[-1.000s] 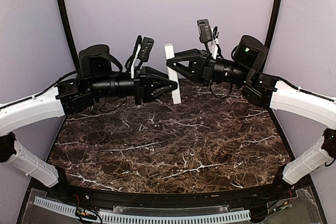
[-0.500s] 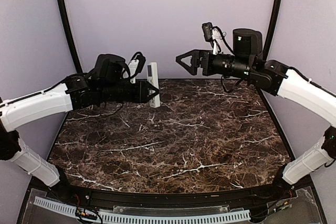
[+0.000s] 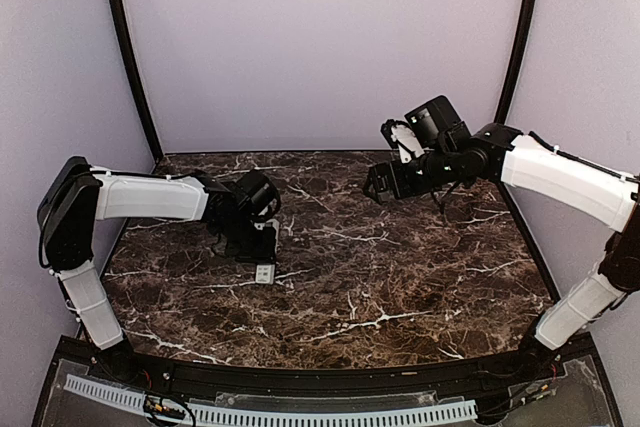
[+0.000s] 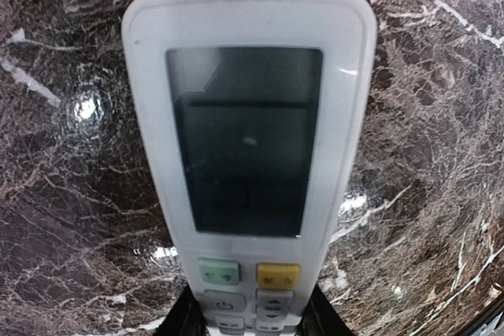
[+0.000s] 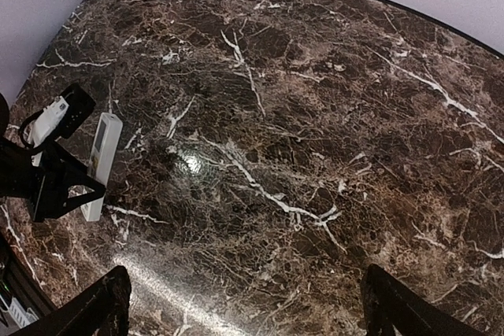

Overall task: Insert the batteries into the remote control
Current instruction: Place the remote control at the center of the board.

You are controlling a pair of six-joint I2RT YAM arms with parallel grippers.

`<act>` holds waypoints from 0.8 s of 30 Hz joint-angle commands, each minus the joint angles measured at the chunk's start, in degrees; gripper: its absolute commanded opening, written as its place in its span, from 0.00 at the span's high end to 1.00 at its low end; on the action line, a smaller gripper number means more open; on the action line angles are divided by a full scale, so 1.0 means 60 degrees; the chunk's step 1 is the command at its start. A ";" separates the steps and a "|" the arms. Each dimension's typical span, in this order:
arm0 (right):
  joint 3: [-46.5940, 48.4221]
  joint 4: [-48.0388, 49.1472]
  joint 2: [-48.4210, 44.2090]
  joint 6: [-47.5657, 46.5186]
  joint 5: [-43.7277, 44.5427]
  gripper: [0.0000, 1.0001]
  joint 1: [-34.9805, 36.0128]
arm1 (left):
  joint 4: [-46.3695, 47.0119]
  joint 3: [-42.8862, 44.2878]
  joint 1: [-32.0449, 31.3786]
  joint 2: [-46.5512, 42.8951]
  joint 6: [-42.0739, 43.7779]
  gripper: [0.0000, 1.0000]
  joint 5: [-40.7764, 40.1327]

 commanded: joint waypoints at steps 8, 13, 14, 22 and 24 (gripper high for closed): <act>-0.0163 -0.0449 0.0078 0.0022 -0.0005 0.01 -0.0293 | -0.0502 -0.0181 0.0196 0.1223 -0.0503 0.76 0.0825; -0.0330 -0.0450 -0.0049 0.0065 0.0026 0.01 -0.0378 | -0.0336 -0.0261 0.0199 0.1152 -0.0650 0.46 0.0946; -0.0348 -0.0458 -0.0054 0.0066 0.0002 0.01 -0.0392 | -0.0329 -0.0272 0.0194 0.1077 -0.0665 0.37 0.0961; -0.0537 -0.0366 -0.0276 -0.0008 -0.0273 0.01 -0.0870 | -0.0433 0.0066 0.0200 -0.0396 -0.0614 0.01 0.0717; -0.0795 -0.0057 -0.0476 -0.0187 -0.0492 0.01 -0.1246 | -0.0351 0.0175 0.0196 -0.1081 -0.0519 0.01 0.0297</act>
